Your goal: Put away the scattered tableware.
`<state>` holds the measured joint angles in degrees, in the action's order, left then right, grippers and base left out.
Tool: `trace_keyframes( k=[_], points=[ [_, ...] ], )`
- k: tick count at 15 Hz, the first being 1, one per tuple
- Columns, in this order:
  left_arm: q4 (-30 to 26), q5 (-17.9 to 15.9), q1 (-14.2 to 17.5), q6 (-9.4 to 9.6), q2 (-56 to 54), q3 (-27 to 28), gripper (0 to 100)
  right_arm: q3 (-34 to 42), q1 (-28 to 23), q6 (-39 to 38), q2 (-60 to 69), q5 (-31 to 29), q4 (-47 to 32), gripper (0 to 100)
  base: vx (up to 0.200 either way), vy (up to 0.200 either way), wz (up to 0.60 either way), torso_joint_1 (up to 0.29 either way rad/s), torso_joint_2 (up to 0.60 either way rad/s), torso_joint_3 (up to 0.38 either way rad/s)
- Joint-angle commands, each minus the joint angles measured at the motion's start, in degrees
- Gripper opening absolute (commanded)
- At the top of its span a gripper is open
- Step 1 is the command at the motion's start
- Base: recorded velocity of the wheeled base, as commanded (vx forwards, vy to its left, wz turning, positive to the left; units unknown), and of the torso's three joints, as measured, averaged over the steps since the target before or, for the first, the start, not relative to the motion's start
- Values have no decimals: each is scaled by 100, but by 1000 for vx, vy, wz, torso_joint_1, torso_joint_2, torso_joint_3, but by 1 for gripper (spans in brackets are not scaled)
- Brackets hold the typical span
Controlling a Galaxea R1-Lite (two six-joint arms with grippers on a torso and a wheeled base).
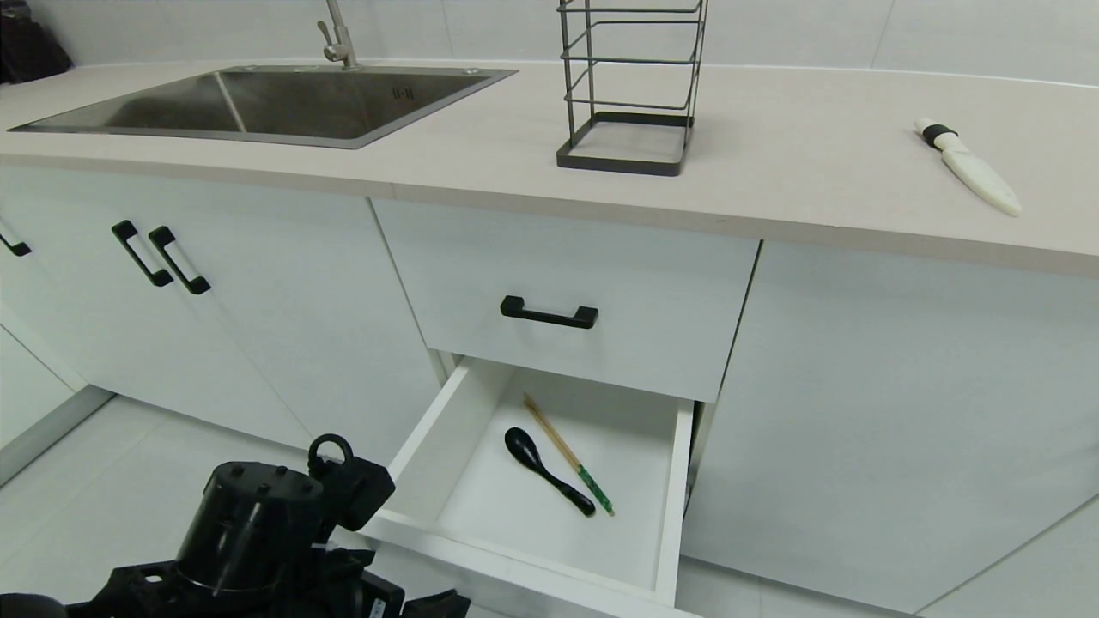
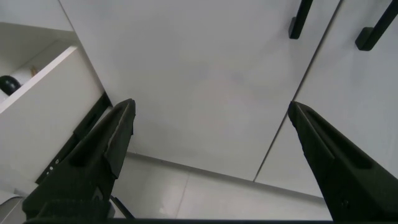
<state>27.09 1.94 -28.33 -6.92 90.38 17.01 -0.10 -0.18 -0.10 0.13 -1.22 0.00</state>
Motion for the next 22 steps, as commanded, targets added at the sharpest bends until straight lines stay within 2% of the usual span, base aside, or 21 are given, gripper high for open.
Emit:
trace_keyframes(
  k=[1, 4, 9, 10, 12, 14, 15, 16, 22],
  points=[
    [113, 79, 3, -2, 85, -4, 100, 1, 1, 1, -13, -1, 0, 100, 0, 0, 0, 0, 0, 0],
    [570, 131, 12, -2, 138, -13, 100, 1, 1, 1, -13, -1, 0, 100, 0, 0, 0, 0, 0, 0],
    [1686, 123, 56, 16, 762, -13, 100, 1, 1, 1, -13, -1, 0, 100, 0, 0, 0, 0, 0, 0],
    [2160, 123, 152, 68, 1034, -13, 100, 1, 1, 1, -13, -1, 0, 100, 0, 0, 0, 0, 0, 0],
    [2609, 105, 240, 86, 1254, -13, 100, 1, 1, 1, -13, -1, 0, 100, 0, 0, 0, 0, 0, 0],
    [3294, 61, 381, 288, 1605, -4, 100, 1, 1, 1, -13, -1, 0, 100, 0, 0, 0, 0, 0, 0],
    [3435, 43, 407, 332, 1685, -4, 100, 1, 1, 1, -13, -1, 0, 100, 0, 0, 0, 0, 0, 0],
    [3813, -44, 434, 358, 1869, 48, 100, 1, 1, 1, -13, -1, 0, 100, 0, 0, 0, 0, 0, 0],
    [4507, -229, 530, 358, 2563, 796, 100, 1, 1, 1, -13, -1, 0, 100, 0, 0, 0, 0, 0, 0]
  ],
)
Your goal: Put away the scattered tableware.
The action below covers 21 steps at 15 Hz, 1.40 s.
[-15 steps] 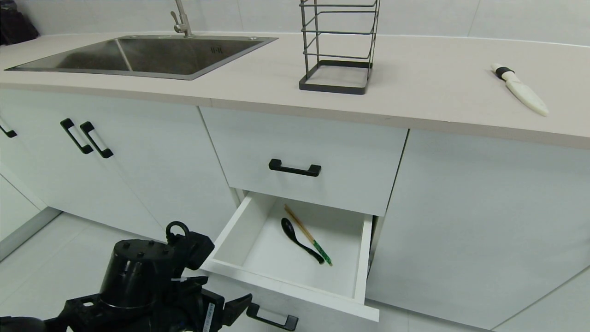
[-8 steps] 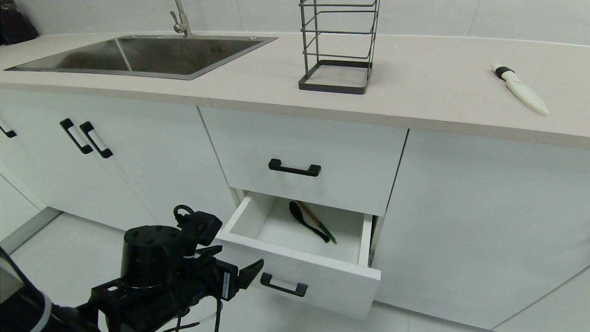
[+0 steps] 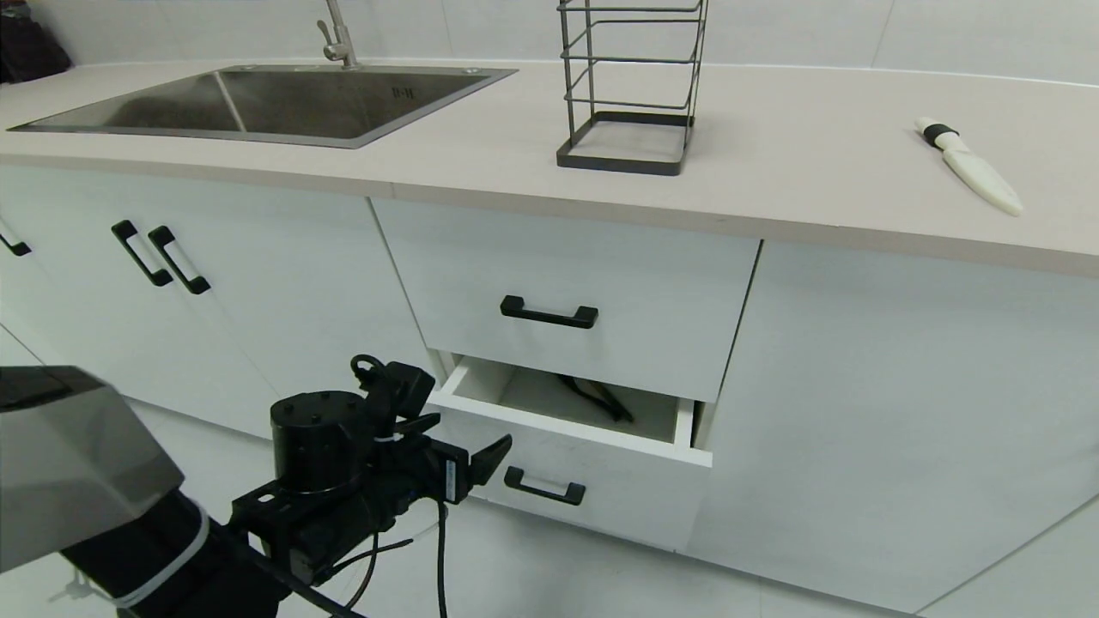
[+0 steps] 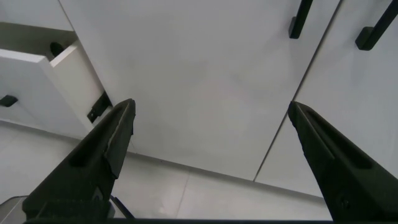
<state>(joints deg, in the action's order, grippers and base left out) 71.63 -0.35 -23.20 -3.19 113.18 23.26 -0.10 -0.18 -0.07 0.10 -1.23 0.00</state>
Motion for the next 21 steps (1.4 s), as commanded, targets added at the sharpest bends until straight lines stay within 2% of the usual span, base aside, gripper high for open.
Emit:
trace_keyframes(
  k=[1, 4, 11, 14, 18, 21],
  points=[
    [184, 0, 44, -15, 416, 311, 100, 1, 1, -1, -10, 0, 0, 100, 0, 0, 0, 0, 0, 0],
    [404, -79, 131, -15, 662, 574, 100, 1, 1, -1, -10, 0, 0, 100, 0, 0, 0, 0, 0, 0],
    [949, -255, 193, -15, 978, 785, 100, 1, 1, -1, -10, 0, 0, 100, 0, 0, 0, 0, 0, 0],
    [967, -255, 237, -23, 1084, 864, 100, 1, -8, -1, -10, 0, 0, 100, 0, 0, 0, 0, 0, 0],
    [967, -290, 360, -23, 1172, 1295, 100, 1, 1, -1, -10, 0, 0, 100, 0, 0, 0, 0, 0, 0],
    [984, -307, 360, -23, 1110, 1225, 100, 1, 1, -1, -10, 0, 0, 100, 0, 0, 0, 0, 0, 0]
  ],
)
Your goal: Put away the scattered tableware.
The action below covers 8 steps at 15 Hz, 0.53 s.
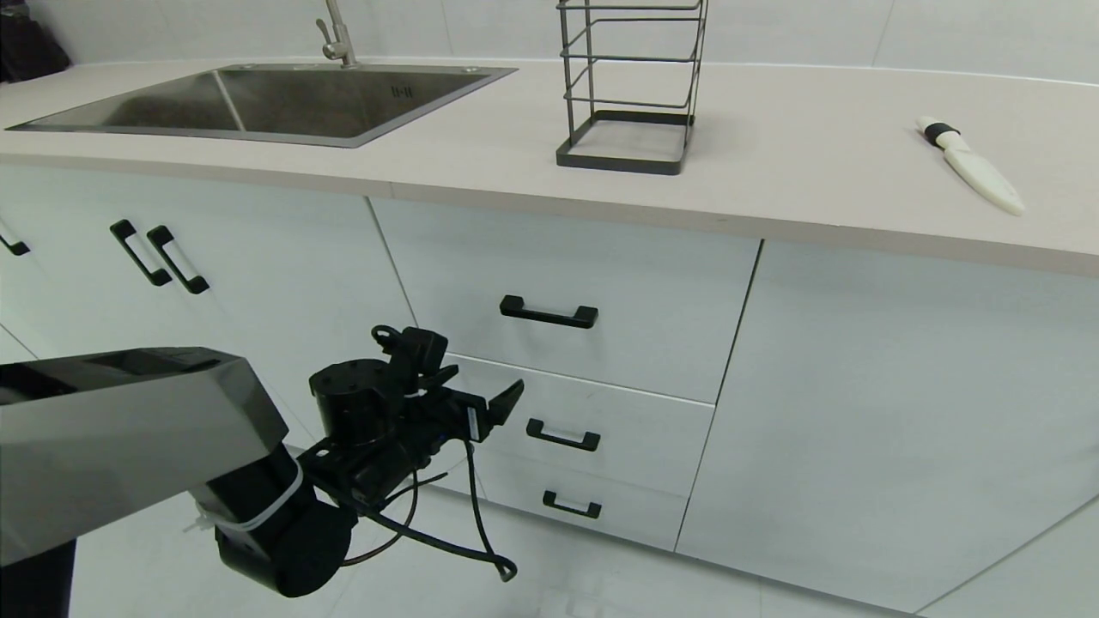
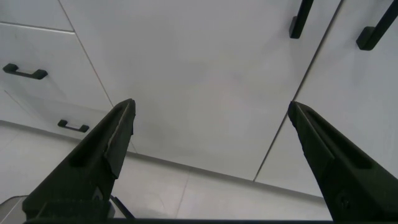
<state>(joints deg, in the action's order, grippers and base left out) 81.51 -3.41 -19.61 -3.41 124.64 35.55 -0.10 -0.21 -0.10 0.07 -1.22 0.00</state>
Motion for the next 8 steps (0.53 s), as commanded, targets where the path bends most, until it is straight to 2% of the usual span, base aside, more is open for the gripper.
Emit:
trace_keyframes(
  k=[1, 4, 6, 8],
  points=[
    [58, -10, 2, -1, -106, -101, 100, 1, 3, 1, -7, -1, 0, 100, 0, 0, 0, 0, 0, 0],
    [111, -98, -16, 16, -651, -848, 100, 1, 3, 1, -7, -1, 9, 100, 0, 0, 0, 0, 0, 0],
    [111, -195, -25, 43, -1521, -1656, 100, 1, 3, 1, -7, -1, 0, 100, 0, 0, 0, 0, 0, 0],
    [111, -212, 2, 51, -2453, -2157, 100, 1, 3, 1, -7, -1, 0, 100, 0, 0, 0, 0, 0, 0]
  ],
)
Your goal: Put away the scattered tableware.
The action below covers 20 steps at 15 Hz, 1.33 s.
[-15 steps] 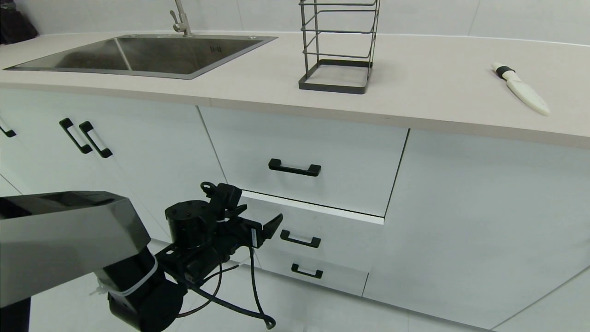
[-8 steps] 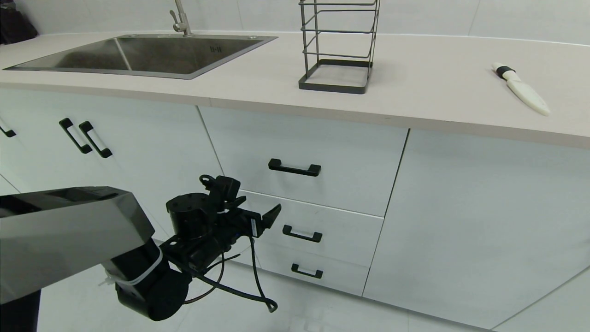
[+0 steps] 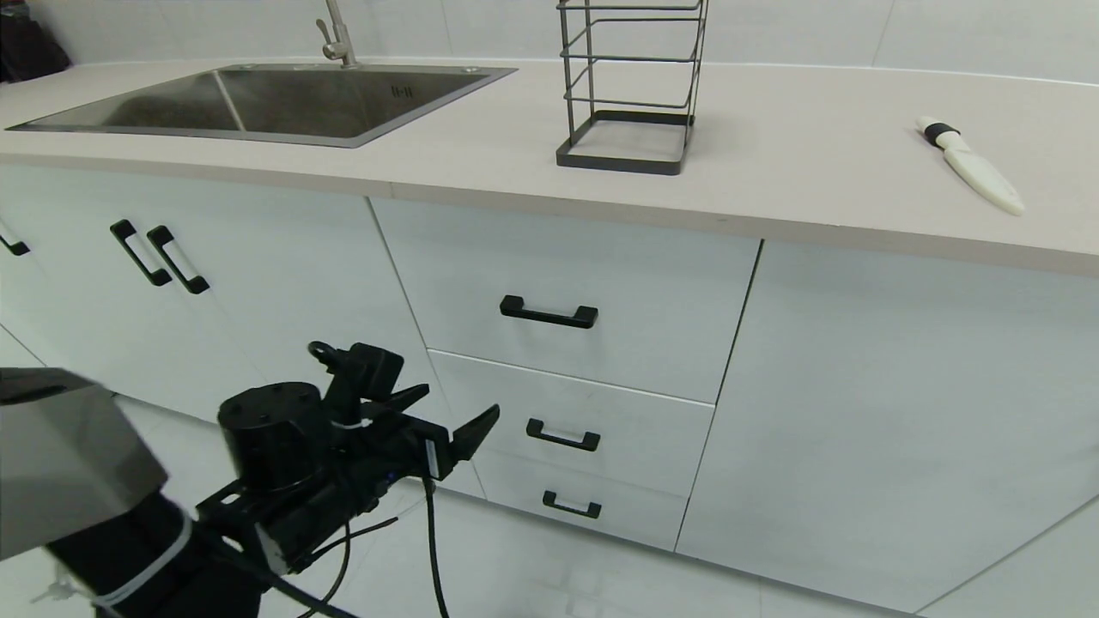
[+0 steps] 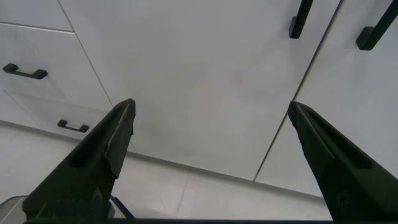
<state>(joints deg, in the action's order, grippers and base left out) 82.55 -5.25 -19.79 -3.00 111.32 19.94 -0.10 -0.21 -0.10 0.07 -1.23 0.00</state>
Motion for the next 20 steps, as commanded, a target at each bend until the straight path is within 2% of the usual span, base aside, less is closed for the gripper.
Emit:
trace_keyframes(
  k=[1, 4, 6, 7, 8, 10, 11, 12, 15, 16, 18, 20],
  points=[
    [6, -37, 71, 1, -1596, -764, 100, 1, 3, 1, -7, 0, 0, 100, 0, 0, 0, 0, 0, 0],
    [-38, -28, 133, 45, -3143, -1124, 100, 1, 3, 10, -7, 0, 0, 100, 0, 0, 0, 0, 0, 0],
    [-99, -20, 133, 186, -4031, -1406, 100, 1, 3, 1, -7, 0, 9, 100, 0, 0, 0, 0, 0, 0],
    [-231, -20, 133, 238, -4716, -1810, 100, 1, 3, 1, -7, 0, 0, 100, 0, 0, 0, 0, 0, 0],
    [-627, -2, 133, 291, -5420, -1994, 100, 1, 3, 1, -7, 0, 0, 100, 0, 0, 0, 0, 0, 0],
    [-1734, 16, 142, 317, -6553, -1950, 100, 1, 3, 19, -7, 0, 0, 100, 0, 0, 0, 0, 0, 0],
    [-3052, 77, 186, 370, -7520, -1898, 100, 1, 3, 10, -7, 0, 0, 100, 0, 0, 0, 0, 0, 0],
    [-4072, 104, 238, 379, -8232, -1766, 100, 1, 3, 10, -7, 0, 0, 100, 0, 0, 0, 0, 0, 0],
    [-7095, 367, 247, 344, -9937, -1098, 100, 1, 3, 10, -7, 0, 0, 100, 0, 0, 0, 0, 0, 0],
    [-7807, 473, 256, 344, -10341, -1054, 100, 1, 3, 10, -7, 0, 0, 100, 0, 0, 0, 0, 0, 0],
    [-8686, 648, 309, 344, -11009, -1186, 100, 1, 3, 1, -7, 9, 0, 100, 0, 0, -300, 4, 4, 1],
    [-8756, 930, 309, 265, -11071, -1493, 100, 1, 3, 10, -7, 9, 0, 100, 0, 0, -600, -5, 7, 2]
  ],
)
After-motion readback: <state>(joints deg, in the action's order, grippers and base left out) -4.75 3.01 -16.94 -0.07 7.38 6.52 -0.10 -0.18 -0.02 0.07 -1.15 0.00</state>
